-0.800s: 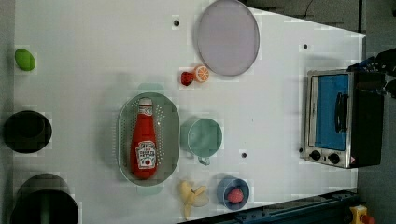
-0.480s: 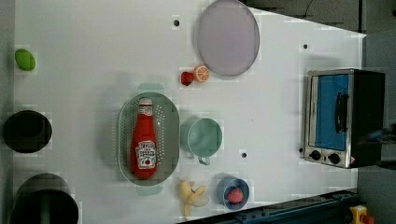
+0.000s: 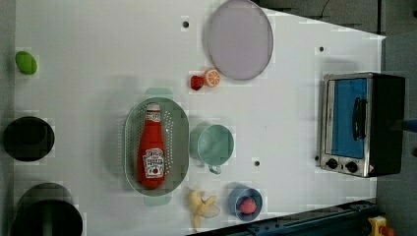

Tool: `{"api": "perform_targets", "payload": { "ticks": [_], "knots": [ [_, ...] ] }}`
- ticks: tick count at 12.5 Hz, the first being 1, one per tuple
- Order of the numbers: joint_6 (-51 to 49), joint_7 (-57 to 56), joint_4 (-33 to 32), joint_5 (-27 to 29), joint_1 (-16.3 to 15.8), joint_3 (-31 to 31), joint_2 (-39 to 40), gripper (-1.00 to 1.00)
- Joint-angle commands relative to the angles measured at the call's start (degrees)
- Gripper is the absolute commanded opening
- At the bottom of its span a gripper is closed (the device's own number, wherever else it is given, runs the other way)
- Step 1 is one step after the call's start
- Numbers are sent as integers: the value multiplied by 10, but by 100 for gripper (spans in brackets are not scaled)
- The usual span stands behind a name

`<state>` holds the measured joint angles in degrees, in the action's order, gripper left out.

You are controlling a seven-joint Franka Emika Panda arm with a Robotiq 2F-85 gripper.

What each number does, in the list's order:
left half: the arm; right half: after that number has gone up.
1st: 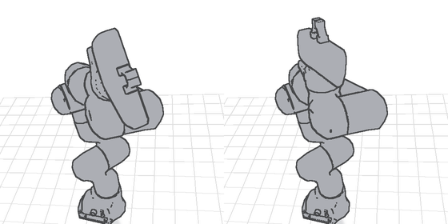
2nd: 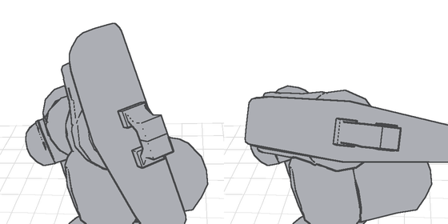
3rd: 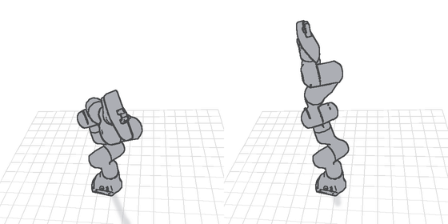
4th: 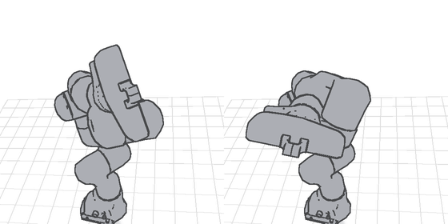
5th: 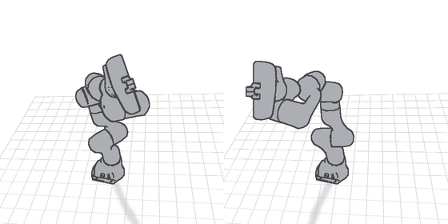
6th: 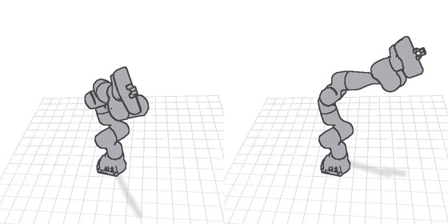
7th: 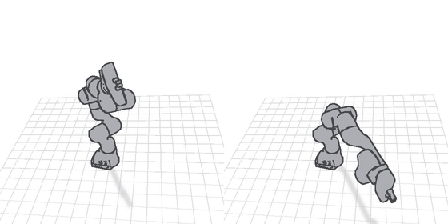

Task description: Pick ketchup from strainer and place it on the table

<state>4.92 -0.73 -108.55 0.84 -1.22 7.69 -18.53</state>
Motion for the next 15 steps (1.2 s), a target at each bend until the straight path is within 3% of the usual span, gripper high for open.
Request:
{"api": "perform_targets", "payload": {
  "ticks": [1, 8, 12, 15],
  "knots": [
    [30, 27, -31, 4, -27, 89, 67, 100],
    [161, 31, -49, 0, -31, 259, 200, 100],
    [285, 38, -94, -19, -37, 289, 273, 100],
    [387, 59, -141, -70, -41, 288, 320, 100]
  ]
}}
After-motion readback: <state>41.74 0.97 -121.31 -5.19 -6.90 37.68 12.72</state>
